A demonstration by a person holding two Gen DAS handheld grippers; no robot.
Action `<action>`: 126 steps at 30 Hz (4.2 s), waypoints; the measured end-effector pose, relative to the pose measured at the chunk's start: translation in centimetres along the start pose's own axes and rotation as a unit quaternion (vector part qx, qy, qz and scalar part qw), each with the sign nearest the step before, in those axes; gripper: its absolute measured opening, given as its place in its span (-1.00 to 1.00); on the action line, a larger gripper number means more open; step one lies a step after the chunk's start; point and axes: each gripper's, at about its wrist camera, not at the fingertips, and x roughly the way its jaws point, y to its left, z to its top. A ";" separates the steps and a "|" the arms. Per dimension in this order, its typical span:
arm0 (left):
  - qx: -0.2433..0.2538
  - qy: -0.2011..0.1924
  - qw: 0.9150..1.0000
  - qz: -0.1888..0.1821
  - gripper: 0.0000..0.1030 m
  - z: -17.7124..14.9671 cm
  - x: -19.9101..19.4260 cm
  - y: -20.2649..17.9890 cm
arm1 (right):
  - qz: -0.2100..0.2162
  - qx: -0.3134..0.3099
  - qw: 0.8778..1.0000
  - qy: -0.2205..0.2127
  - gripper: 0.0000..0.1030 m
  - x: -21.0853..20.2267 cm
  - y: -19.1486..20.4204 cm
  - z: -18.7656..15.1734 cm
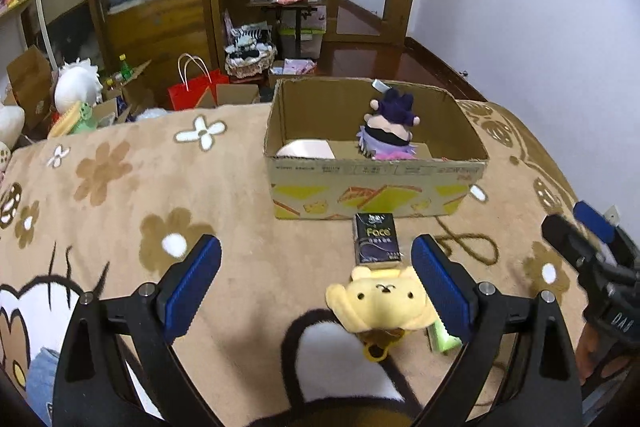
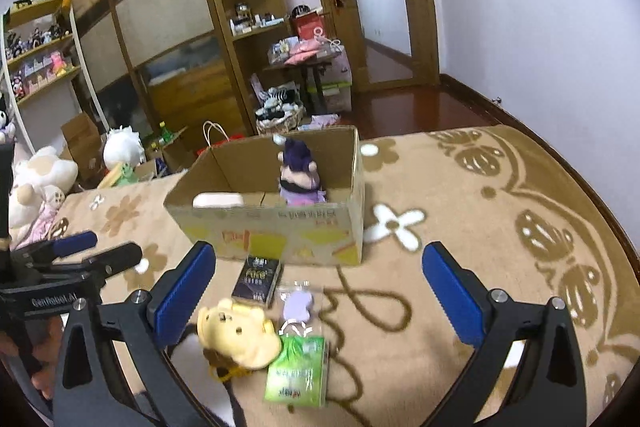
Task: Organize soft objects
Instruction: 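Withdraw both tools from the box back over the remaining toys, then grasp the yellow plush bear with the left tool while the right tool grasps the green tissue pack, then lift the yellow bear and green tissue pack and carry both over the box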
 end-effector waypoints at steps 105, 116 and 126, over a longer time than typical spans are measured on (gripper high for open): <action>0.006 0.056 0.998 -0.014 0.23 -2.0 6.1 -3.5 | 0.001 -0.022 0.992 0.125 0.08 5.7 1.3 -5.5; -0.002 -0.074 0.997 0.017 0.24 -0.3 1.8 -2.4 | -0.019 -0.036 0.999 0.000 0.08 2.5 1.1 -2.2; 0.020 -0.147 0.988 0.043 0.25 0.8 -0.1 -3.2 | -0.024 -0.052 0.995 -0.081 0.08 0.9 2.0 0.6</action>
